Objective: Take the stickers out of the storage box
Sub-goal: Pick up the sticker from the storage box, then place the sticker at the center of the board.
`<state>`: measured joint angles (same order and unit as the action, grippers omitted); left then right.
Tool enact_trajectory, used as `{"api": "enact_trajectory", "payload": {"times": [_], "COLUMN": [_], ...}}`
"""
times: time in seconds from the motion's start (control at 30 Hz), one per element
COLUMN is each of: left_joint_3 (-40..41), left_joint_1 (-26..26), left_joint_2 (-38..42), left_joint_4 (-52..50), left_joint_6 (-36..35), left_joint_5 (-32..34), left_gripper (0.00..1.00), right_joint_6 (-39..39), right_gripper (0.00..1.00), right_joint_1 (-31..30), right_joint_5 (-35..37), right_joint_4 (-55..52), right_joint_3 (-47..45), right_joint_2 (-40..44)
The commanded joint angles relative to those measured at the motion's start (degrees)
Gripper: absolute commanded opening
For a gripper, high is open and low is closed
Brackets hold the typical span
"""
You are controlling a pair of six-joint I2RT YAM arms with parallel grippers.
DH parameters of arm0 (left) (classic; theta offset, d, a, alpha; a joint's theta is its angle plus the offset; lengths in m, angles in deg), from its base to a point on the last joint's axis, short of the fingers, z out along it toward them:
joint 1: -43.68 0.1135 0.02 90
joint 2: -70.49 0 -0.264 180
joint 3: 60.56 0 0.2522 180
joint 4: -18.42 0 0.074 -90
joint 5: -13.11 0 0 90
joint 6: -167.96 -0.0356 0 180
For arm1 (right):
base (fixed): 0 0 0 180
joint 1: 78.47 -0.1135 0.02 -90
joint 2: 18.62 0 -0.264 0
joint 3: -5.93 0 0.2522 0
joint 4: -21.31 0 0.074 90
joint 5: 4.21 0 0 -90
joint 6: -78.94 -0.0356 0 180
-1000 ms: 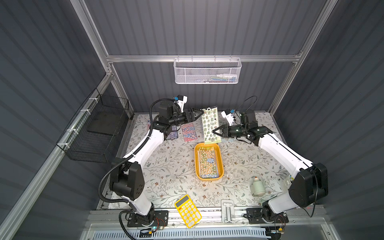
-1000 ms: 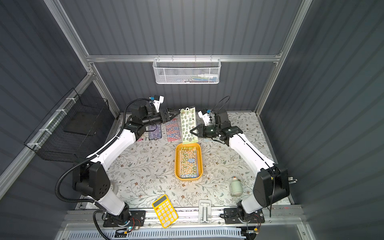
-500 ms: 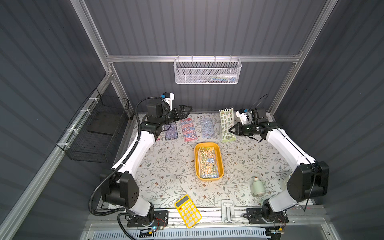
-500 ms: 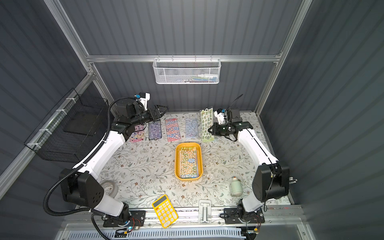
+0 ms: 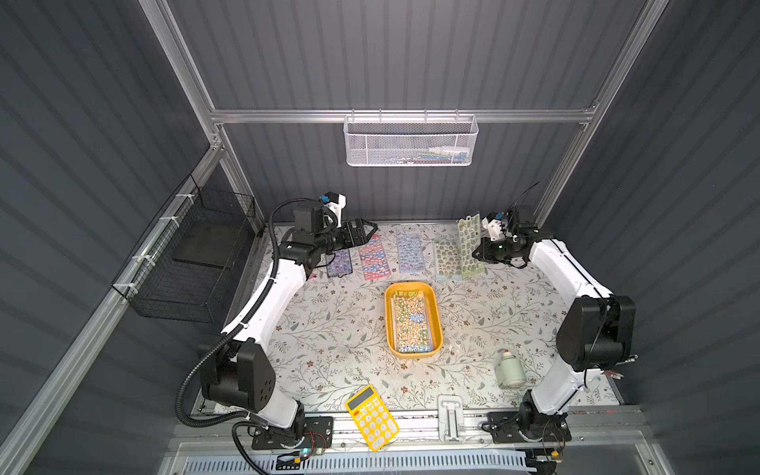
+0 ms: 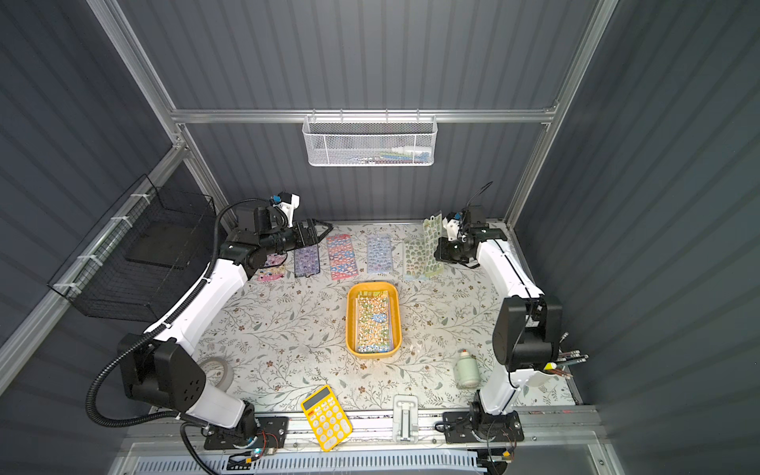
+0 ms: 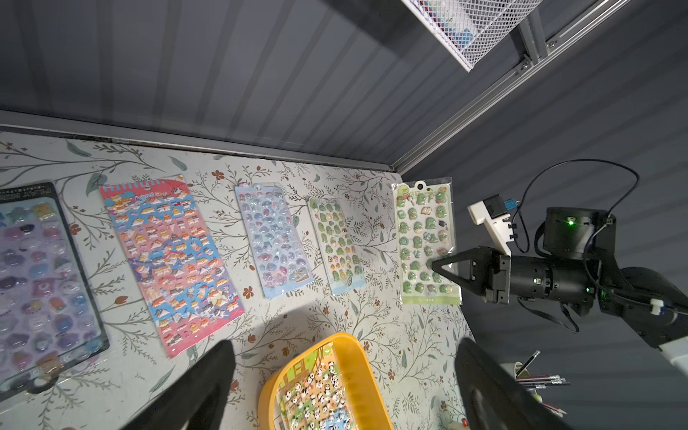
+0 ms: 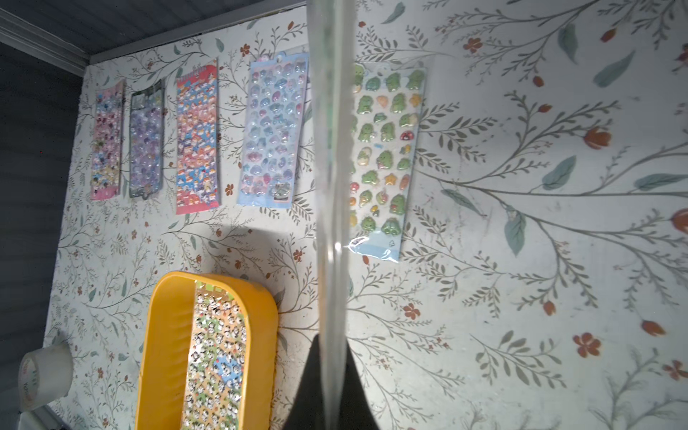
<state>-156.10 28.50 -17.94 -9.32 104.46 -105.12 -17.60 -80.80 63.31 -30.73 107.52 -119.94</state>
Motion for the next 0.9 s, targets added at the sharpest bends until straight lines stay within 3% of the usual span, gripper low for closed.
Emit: {"api": "enact_trajectory", "payload": {"times": [0.0,0.3,0.87], "left_joint_3": [0.3,1.99,1.65], "left_joint_1": [-0.11,-0.11,-0.2], "left_joint_2": [-0.94,-2.53,-4.19], "left_joint_4": [-1.01,-1.33,-1.78], "left_joint_6": [-1.45,-0.55,0.78], "left_joint_5": [-0.23,-0.39,-0.51], "left_gripper": [0.93,0.93,0.93], "right_joint_6": [2.43,6.35,5.56], "right_gripper": [0.0,0.0,0.02], "right_joint_1": [1.0,1.69,5.03], "right_joint_5": [2.6,15.05,7.41], "right_joint_4": [-2.08,-4.12,-10.56], "right_joint_3": [3.2,9.33,19.91], "right_joint_2": [-2.18,-10.46,-24.13]}}
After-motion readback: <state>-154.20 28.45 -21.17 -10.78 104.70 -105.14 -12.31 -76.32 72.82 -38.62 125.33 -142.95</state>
